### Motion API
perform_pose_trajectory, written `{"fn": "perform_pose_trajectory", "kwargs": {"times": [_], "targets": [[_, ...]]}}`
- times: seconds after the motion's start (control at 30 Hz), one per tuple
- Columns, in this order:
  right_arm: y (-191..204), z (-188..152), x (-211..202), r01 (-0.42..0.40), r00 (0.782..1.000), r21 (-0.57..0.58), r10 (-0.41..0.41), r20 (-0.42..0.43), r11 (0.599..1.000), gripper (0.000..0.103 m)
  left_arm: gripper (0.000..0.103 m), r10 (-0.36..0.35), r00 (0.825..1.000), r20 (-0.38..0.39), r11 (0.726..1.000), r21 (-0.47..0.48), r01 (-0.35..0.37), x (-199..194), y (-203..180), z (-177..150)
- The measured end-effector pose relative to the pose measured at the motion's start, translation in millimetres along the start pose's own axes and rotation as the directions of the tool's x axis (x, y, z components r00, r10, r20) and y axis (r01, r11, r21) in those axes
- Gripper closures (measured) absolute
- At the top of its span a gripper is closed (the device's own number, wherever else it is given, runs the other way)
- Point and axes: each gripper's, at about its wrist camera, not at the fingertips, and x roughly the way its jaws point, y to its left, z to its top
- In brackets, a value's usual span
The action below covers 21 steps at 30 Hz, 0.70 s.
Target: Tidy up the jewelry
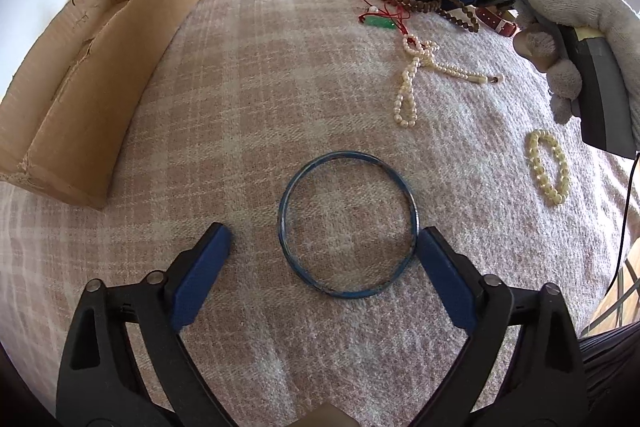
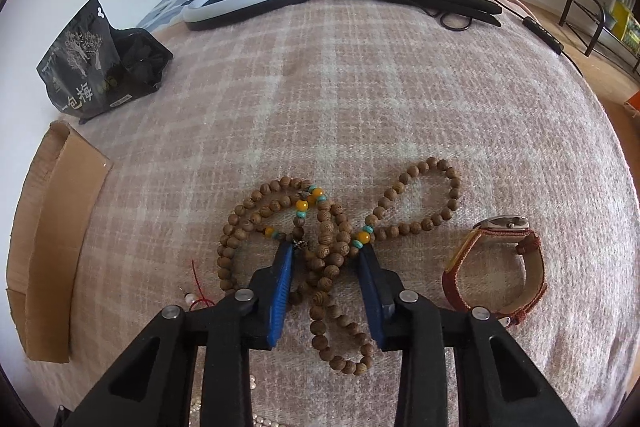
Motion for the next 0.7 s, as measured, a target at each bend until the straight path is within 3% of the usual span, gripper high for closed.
{"fn": "perform_pose_trajectory", "kwargs": {"times": [0.2, 0.27, 0.3, 0.33, 0.5, 0.57, 0.7], "targets": [[6.4, -1.8, -4.1, -0.020, 1.000, -0.033, 0.020, 0.006, 0.999, 0.091, 0.038, -0.015, 1.000, 0.012, 1.000, 0.026, 0.014, -14.1, -11.3, -4.9], [7.0, -1.8, -6.3, -0.031, 0.999, -0.031, 0.031, 0.013, 0.999, 0.092, 0.041, -0.017, 1.000, 0.017, 0.999, 0.031, 0.016, -16.3, -11.4, -6.9], [6.8, -2.2, -8.3, -0.034, 0.999, -0.031, 0.035, 0.017, 0.999, 0.092, 0.061, -0.010, 1.000, 0.024, 1.000, 0.029, 0.010, -16.9, -8.4, -8.5], [7.1, -2.1, -9.9, -0.039, 0.999, -0.031, 0.039, 0.021, 0.999, 0.092, 0.071, 0.009, 1.000, 0.026, 1.000, 0.026, -0.010, -18.8, -5.2, -10.1], [10.5, -5.8, -22.3, -0.048, 0.998, -0.046, 0.050, 0.045, 0.998, 0.093, 0.079, -0.040, 0.999, 0.020, 0.999, -0.021, 0.040, -21.4, 9.2, -11.5], [12.7, -6.4, -26.6, -0.047, 0.997, -0.055, 0.050, 0.054, 0.997, 0.099, 0.079, -0.046, 0.999, 0.023, 0.999, -0.026, 0.047, -22.6, 10.8, -13.3], [15.5, -7.8, -31.2, -0.041, 0.997, -0.070, 0.046, 0.063, 0.997, 0.099, 0.077, -0.043, 0.999, 0.027, 0.999, -0.016, 0.044, -21.6, 8.6, -13.0]]}}
